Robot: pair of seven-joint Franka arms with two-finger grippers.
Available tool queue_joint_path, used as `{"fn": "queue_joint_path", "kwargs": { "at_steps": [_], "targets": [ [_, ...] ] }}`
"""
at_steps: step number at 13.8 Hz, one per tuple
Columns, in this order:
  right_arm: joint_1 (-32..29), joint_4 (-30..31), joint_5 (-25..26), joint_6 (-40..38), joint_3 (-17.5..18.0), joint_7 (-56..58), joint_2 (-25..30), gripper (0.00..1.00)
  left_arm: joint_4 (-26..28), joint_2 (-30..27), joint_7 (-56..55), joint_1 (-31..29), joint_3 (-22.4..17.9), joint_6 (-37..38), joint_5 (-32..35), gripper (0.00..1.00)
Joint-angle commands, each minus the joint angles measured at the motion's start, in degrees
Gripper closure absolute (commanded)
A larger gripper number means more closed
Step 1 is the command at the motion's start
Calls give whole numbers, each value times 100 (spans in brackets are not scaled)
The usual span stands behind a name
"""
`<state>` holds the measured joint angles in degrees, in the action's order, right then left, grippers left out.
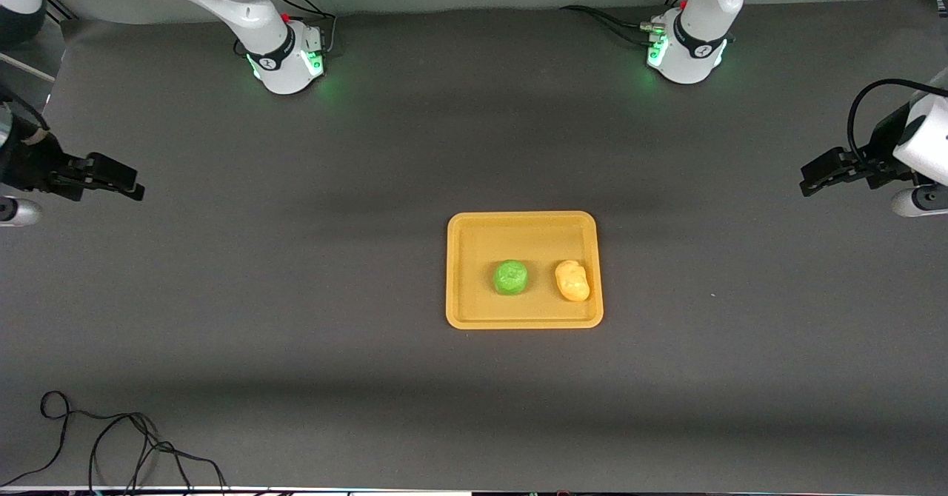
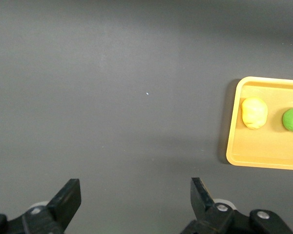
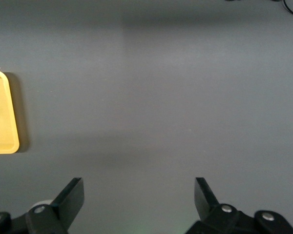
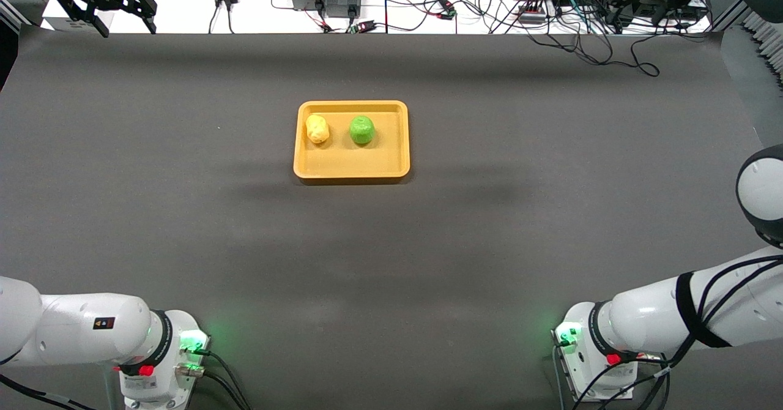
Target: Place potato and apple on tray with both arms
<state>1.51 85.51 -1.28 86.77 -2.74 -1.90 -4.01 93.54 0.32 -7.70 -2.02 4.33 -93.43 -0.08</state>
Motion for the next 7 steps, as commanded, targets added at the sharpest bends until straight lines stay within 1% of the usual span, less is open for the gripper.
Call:
{"fn": "queue_joint_path", "kwargs": {
  "at_steps": [1,3,7],
  "targets": [
    [-220,89,-4,-150,28,216,138,0,6,-76,137,-17,-2,52,35,0],
    [-204,80,-4,-186,-86,392,137,0,7,-76,163,-9,-2,35,43,0],
    [-142,141,-4,-213,-86,340,137,0,15,-76,164,-9,-2,35,43,0]
  ]
}}
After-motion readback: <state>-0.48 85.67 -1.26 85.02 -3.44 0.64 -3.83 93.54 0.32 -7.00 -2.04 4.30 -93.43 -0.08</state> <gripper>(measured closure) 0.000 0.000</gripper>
